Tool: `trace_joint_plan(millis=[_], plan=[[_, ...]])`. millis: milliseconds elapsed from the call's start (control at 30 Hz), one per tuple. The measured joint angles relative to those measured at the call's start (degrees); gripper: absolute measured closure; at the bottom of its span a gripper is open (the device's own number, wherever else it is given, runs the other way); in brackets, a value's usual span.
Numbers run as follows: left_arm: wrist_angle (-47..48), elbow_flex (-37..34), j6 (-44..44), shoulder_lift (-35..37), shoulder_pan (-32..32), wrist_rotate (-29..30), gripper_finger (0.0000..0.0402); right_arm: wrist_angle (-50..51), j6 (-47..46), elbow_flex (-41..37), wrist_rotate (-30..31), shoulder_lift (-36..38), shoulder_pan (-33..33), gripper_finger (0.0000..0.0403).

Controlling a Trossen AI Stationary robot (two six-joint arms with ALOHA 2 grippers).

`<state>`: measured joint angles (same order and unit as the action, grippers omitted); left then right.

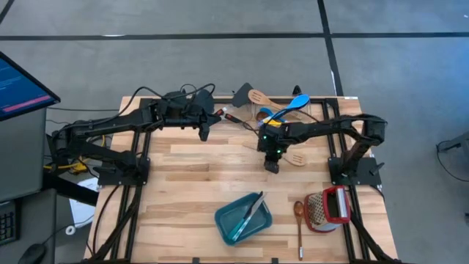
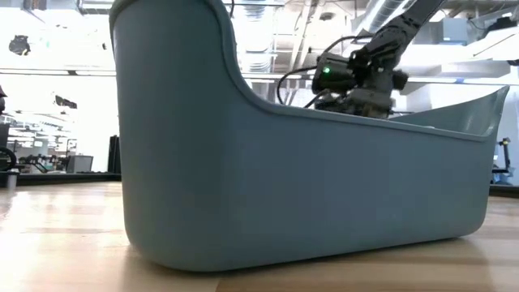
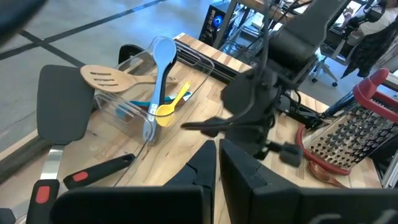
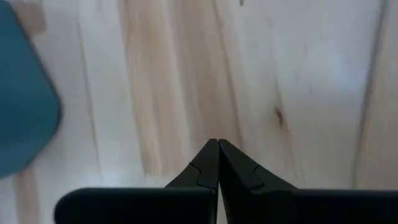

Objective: Pick & Place Kitchen Items
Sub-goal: Put the wooden slotted spatula into the top right transparent bin

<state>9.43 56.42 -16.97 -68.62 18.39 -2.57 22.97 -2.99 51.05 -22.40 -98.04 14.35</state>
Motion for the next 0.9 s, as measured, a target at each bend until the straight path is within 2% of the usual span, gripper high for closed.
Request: trace_joint_plan(millis=[200,367,667,800,900], plan=[[0.0,0.0,0.0,0.0,0.0,0.0,0.0395,12.2,2.4,0.0,0.2,6.1,3.1,0.0403],[0.0,0.0,0.0,0.0,-0.8,-0.1,0.0395,21.7,4.6,-0.8,4.4,9.0,5.3,0.0403],[0.1,0.0,0.1,0.0,-2.4,-0.2,0.0395,21.3,0.7,-11.8,4.7,16.7,8.2,0.0403],[0.0,0.0,0.2,0.0,-2.2,-0.1,0.0395,20.0,-1.6,-11.7,6.3,20.9,9.1,0.0403],[0.0,0.0,0.2,0.0,-2.2,0.1,0.0395,20.2,-9.6,-11.8,7.4,22.5,10.5,0.0403]])
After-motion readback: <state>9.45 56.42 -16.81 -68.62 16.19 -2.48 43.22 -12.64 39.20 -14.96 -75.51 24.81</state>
